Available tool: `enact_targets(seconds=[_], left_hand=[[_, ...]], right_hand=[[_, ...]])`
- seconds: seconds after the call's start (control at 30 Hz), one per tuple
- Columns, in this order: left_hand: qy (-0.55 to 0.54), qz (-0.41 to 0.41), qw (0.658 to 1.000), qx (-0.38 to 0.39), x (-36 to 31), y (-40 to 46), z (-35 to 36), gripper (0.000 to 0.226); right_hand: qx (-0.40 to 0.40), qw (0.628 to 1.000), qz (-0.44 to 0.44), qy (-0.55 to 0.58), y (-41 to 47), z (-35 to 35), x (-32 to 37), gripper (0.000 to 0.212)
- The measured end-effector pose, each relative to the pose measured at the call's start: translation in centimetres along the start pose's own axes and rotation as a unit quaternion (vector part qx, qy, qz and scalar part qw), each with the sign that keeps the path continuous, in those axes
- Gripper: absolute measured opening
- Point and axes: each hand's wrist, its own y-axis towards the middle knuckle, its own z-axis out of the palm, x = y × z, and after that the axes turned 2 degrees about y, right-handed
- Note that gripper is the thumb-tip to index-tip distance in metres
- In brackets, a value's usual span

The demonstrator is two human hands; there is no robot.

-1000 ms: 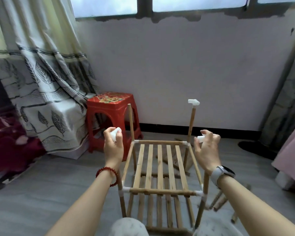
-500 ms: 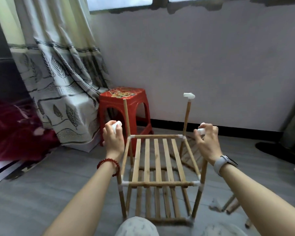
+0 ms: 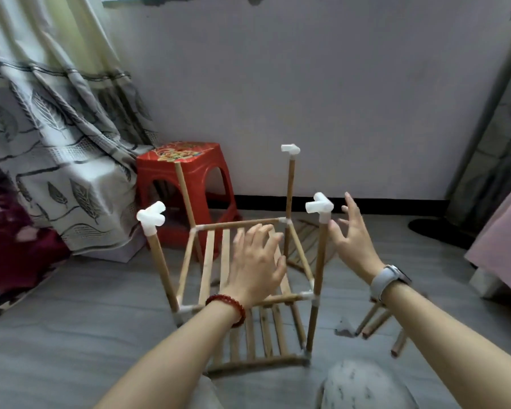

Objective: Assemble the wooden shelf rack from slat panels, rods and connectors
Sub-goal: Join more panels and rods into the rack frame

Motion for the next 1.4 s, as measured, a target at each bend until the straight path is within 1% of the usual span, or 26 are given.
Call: enact_targets(seconds=[0.07,0.13,0.17,0.2,0.27,0.33,0.37,0.4,0.47,0.53,0.6,0.7,0.77,0.83,0.87,0.9,0.97,1.0,1.03,1.1,1.17,1.2,1.23,1.33,1.4], left_hand=[[-0.037,0.025,0.997,0.058,-2.4,-0.7,3.2,0.044],[-0.064,0.021,0.993,0.095,-4.9,-1.8,6.6,0.043],[-0.062,0.011,0.993,0.099,-5.8,-2.2,8.1,0.045],[-0.053,-0.007,0.993,0.105,-6.8,-2.6,9.8,0.049],[-0.022,-0.064,0.994,0.090,-7.3,-2.8,12.4,0.061],[0.002,-0.114,0.985,0.126,-7.2,-2.3,15.7,0.068],[0.011,-0.124,0.980,0.153,-6.8,-2.3,17.7,0.066],[0.023,-0.119,0.981,0.152,-6.4,-2.3,18.6,0.060],[0.044,-0.075,0.990,0.114,-6.0,-2.3,20.6,0.051],[0.060,-0.040,0.996,0.046,-5.7,-1.7,22.4,0.045],[0.070,-0.031,0.997,-0.003,-5.3,-1.0,23.6,0.040],[0.086,-0.021,0.996,-0.023,-4.1,-0.3,25.2,0.038],[0.099,-0.018,0.995,-0.022,-3.6,0.0,25.7,0.038],[0.114,-0.017,0.993,-0.013,-3.4,0.0,26.0,0.039],[0.120,-0.019,0.993,-0.005,-3.3,0.1,26.1,0.039],[0.118,-0.022,0.993,0.009,-3.4,0.1,26.1,0.038],[0.112,-0.029,0.993,0.032,-3.5,0.0,25.7,0.037],[0.106,-0.036,0.992,0.053,-3.5,-0.2,25.5,0.037],[0.096,-0.042,0.992,0.076,-3.6,-0.1,24.8,0.039],[0.068,-0.047,0.987,0.141,-3.5,0.0,24.1,0.044],[0.027,-0.041,0.977,0.207,-3.2,0.1,23.2,0.050],[0.007,-0.037,0.975,0.221,-2.9,0.2,22.3,0.050],[-0.013,-0.038,0.973,0.227,-2.6,0.2,21.5,0.047],[-0.044,-0.047,0.976,0.209,-0.9,0.3,17.6,0.032],[-0.036,-0.038,0.976,0.209,1.3,0.3,14.2,0.036]], right_hand=[[-0.026,0.998,0.041,-0.033,-1.0,-1.6,-3.3,0.052],[-0.013,0.991,0.112,-0.079,-2.2,-3.2,-7.8,0.039],[0.005,0.985,0.147,-0.092,-2.7,-3.6,-10.0,0.035],[0.025,0.977,0.182,-0.104,-3.6,-4.1,-12.6,0.032],[0.070,0.961,0.234,-0.127,-5.1,-4.4,-16.8,0.032],[0.108,0.942,0.271,-0.164,-6.3,-4.1,-21.6,0.034],[0.134,0.931,0.284,-0.185,-7.1,-3.5,-24.4,0.035],[0.154,0.923,0.290,-0.202,-7.6,-2.9,-26.1,0.037],[0.203,0.905,0.296,-0.226,-7.7,-1.6,-29.8,0.042],[0.249,0.888,0.282,-0.266,-6.9,-0.3,-33.1,0.048],[0.282,0.860,0.282,-0.318,-6.3,1.2,-35.9,0.057],[0.332,0.810,0.291,-0.385,-5.6,3.9,-39.3,0.064],[0.356,0.783,0.279,-0.426,-5.9,5.3,-40.6,0.055],[0.360,0.772,0.250,-0.460,-6.6,6.2,-41.1,0.041],[0.359,0.774,0.244,-0.462,-7.0,6.5,-41.1,0.036],[0.353,0.784,0.251,-0.444,-7.5,6.9,-40.9,0.035],[0.330,0.830,0.281,-0.352,-8.1,7.4,-39.4,0.031],[0.318,0.854,0.280,-0.303,-8.3,7.6,-38.4,0.029],[0.305,0.875,0.264,-0.267,-8.0,7.4,-36.7,0.027],[0.291,0.903,0.224,-0.224,-7.3,7.1,-33.8,0.027],[0.291,0.915,0.190,-0.205,-6.6,6.3,-30.3,0.031],[0.291,0.918,0.179,-0.201,-6.3,5.7,-28.2,0.034],[0.296,0.918,0.171,-0.199,-6.0,5.1,-26.3,0.035],[0.317,0.917,0.134,-0.200,-5.1,4.1,-20.7,0.033],[0.317,0.923,0.103,-0.194,-4.4,4.5,-16.5,0.032]])
